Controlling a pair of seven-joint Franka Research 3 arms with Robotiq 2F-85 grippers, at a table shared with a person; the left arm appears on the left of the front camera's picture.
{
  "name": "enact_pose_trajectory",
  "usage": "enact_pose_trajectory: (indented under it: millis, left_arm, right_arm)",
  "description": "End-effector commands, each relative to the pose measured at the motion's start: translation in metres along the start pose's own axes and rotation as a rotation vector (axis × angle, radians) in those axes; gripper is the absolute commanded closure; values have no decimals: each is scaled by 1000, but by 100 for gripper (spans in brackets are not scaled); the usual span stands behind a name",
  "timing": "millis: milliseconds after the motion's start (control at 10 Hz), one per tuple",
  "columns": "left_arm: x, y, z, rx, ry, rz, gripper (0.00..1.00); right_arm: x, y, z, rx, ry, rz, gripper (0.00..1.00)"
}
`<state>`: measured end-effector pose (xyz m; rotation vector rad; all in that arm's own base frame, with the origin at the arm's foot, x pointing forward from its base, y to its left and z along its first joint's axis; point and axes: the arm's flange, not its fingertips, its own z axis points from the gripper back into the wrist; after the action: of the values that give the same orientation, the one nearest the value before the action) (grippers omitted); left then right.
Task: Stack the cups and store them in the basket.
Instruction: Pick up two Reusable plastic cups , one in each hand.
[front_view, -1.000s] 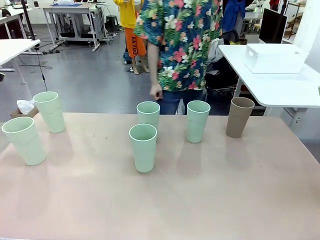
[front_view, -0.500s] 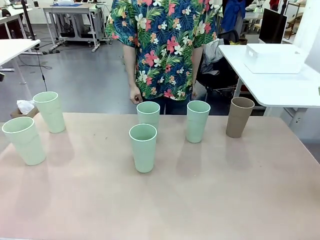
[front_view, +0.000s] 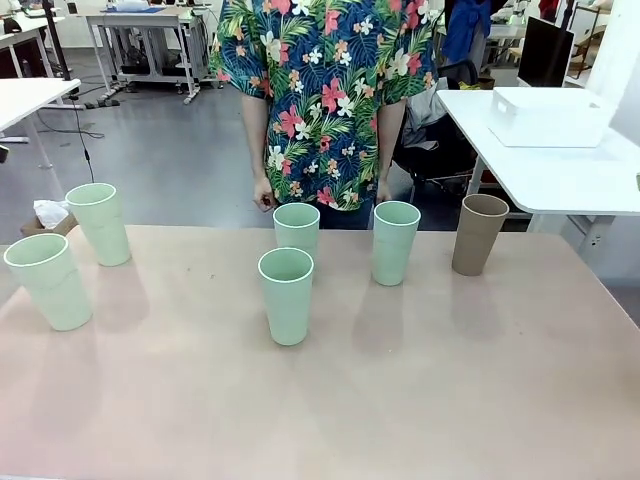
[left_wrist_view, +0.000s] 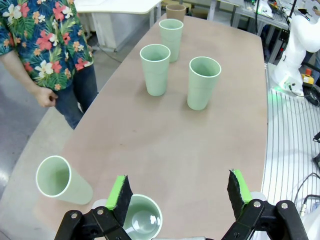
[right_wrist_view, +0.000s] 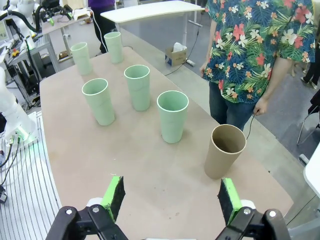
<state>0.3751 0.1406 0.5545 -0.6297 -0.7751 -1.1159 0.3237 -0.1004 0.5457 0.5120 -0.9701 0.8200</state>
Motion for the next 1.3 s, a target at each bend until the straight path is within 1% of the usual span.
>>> enact_pose_trajectory:
  millis: [0, 1200]
  left_arm:
    - [0, 0, 0, -6, -11, -10, 0]
    - [0, 0, 0, -6, -11, -10, 0]
  right_arm:
    - [1, -2, 0, 4, -23, 19, 0]
    - [1, -2, 0, 4, -23, 19, 0]
